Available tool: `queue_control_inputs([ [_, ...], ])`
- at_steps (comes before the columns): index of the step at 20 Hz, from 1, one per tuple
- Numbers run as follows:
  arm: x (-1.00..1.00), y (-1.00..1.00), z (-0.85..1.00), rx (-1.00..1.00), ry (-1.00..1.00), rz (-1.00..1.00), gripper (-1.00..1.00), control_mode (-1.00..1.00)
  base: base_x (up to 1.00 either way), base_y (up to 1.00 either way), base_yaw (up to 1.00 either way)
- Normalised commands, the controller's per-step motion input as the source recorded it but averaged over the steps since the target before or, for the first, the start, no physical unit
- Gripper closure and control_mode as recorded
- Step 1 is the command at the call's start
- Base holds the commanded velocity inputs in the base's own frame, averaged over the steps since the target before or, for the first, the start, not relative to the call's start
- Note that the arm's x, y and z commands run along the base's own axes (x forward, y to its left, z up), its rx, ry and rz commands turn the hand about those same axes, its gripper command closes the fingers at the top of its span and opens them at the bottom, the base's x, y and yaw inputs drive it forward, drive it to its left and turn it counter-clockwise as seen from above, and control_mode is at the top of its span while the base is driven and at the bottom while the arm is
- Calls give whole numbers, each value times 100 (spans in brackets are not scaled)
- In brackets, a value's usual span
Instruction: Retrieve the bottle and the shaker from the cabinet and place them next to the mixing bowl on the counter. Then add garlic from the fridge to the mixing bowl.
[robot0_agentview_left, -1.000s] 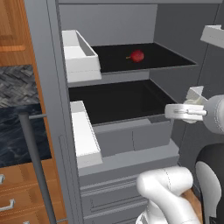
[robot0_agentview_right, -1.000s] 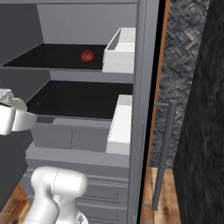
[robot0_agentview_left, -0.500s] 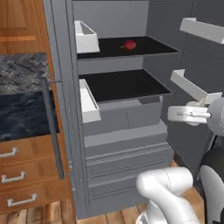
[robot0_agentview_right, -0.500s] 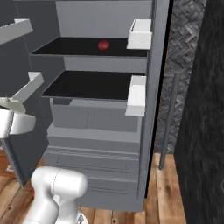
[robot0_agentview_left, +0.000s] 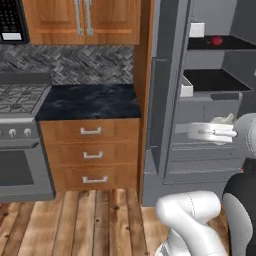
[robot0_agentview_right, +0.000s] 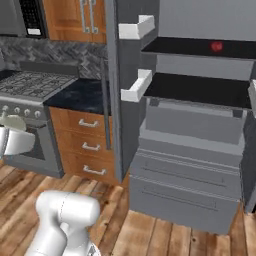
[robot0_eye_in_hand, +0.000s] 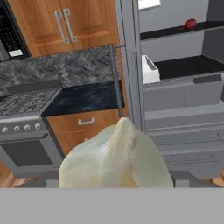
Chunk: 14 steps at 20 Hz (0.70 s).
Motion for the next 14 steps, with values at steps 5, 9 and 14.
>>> queue_control_inputs([
  [5,0,0,0,0,0,0,100,100,11,97,71],
  [9,0,0,0,0,0,0,100,100,89,51,47],
  [14,0,0,0,0,0,0,100,100,100,33,20],
])
